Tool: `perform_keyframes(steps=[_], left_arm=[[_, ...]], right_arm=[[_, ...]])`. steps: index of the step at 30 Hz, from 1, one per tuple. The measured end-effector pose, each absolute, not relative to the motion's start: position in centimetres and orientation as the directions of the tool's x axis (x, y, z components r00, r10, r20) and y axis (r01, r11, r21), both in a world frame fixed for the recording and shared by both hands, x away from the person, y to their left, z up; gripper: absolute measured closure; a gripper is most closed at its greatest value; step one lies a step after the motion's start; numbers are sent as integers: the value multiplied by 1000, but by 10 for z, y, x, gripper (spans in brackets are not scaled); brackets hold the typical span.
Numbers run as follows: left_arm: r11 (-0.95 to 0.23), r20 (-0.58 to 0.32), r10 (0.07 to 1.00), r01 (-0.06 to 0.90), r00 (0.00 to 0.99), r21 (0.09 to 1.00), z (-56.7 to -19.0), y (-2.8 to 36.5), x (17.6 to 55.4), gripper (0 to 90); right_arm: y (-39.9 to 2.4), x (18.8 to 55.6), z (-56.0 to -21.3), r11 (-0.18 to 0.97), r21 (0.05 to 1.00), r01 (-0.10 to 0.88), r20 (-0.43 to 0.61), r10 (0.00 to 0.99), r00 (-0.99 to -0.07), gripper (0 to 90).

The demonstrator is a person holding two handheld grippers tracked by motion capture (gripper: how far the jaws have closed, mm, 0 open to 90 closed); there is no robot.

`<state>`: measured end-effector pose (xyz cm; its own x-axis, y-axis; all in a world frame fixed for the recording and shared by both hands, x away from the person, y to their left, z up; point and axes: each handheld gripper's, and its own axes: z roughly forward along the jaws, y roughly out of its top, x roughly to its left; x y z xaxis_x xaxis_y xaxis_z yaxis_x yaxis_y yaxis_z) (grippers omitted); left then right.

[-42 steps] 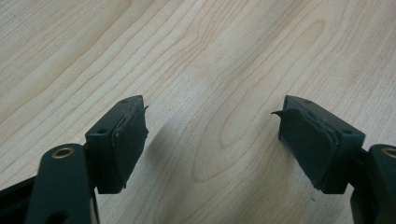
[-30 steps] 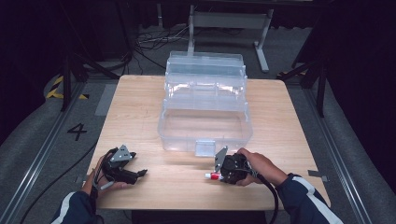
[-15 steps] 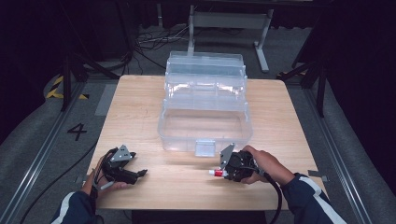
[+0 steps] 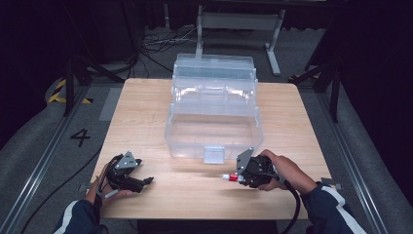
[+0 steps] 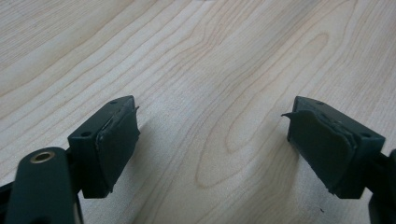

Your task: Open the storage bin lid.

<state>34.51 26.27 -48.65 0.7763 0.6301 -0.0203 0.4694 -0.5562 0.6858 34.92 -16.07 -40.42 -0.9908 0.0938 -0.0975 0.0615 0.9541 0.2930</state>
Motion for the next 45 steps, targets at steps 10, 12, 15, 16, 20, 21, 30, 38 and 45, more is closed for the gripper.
perform_keyframes(steps=[10,12,15,16,20,21,30,38,45], left_arm=[[-555,-20,632,471,775,686,-487,263,345,164],[-555,-21,631,471,775,686,-487,263,345,164],[-555,-20,631,470,775,686,-487,263,345,165],[-555,-21,631,470,775,686,-487,263,345,165],[-554,-20,633,471,774,686,-487,263,345,164],[-555,-20,632,471,774,686,-487,262,345,164],[-554,-20,633,471,774,686,-487,262,345,164],[-554,-20,633,472,773,686,-487,262,345,163],[-554,-20,633,472,774,686,-487,262,345,163]], right_arm=[[-175,348,-385,948,312,70,-119,112,-987,710],[-175,348,-383,947,314,72,-123,116,-986,710],[-179,349,-375,945,321,67,-132,115,-985,710],[-180,349,-373,945,318,77,-127,123,-984,710],[-185,350,-366,943,324,75,-146,129,-981,710],[-186,349,-364,943,322,84,-147,138,-980,709],[-190,352,-350,941,329,80,-169,142,-975,709],[-190,357,-337,941,332,70,-194,141,-971,709],[-186,363,-329,941,333,62,-207,137,-969,709]])
